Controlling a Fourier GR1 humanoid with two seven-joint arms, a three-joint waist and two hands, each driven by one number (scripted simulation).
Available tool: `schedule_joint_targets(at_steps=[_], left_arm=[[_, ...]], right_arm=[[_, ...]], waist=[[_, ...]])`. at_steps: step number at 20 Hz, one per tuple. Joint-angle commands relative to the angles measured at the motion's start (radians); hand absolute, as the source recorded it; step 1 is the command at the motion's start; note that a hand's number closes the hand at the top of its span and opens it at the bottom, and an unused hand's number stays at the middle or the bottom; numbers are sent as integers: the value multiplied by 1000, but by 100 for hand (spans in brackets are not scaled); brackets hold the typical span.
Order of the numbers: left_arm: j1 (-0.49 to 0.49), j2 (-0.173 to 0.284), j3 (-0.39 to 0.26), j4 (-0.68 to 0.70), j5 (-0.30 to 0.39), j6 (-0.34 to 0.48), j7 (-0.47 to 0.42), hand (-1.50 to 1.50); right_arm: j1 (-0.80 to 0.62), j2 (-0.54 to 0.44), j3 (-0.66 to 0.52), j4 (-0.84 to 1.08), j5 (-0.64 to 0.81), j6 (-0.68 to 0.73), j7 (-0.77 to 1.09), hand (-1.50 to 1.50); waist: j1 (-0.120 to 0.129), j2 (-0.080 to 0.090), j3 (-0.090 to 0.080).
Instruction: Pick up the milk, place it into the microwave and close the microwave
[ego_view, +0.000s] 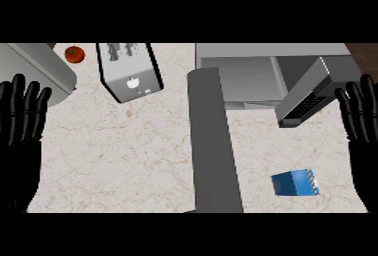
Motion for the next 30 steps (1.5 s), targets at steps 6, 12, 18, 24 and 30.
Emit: schedule_joint_targets(at_steps=[6,12,18,24,30], left_arm=[[-53,70,72,65,112,-99,19,-150],[152,27,121,-49,375,-189,52,-150],[299,28,149,-144,452,-269,44,-150],[385,77,260,-272,589,-301,118,-150],[513,21,314,-261,626,-409,35,-150]], right_arm=[[268,6,-11,-356,170,-93,144,-150],[425,77,113,-439,163,-61,107,-150],[439,107,131,-395,218,-116,111,-150],[459,101,118,-281,248,-143,33,-150],[503,137,97,-153,252,-189,-59,-150]], waist=[[-3,-14,-5],[19,-13,-3],[25,-11,-4],[32,-11,-4],[32,-11,-4]])
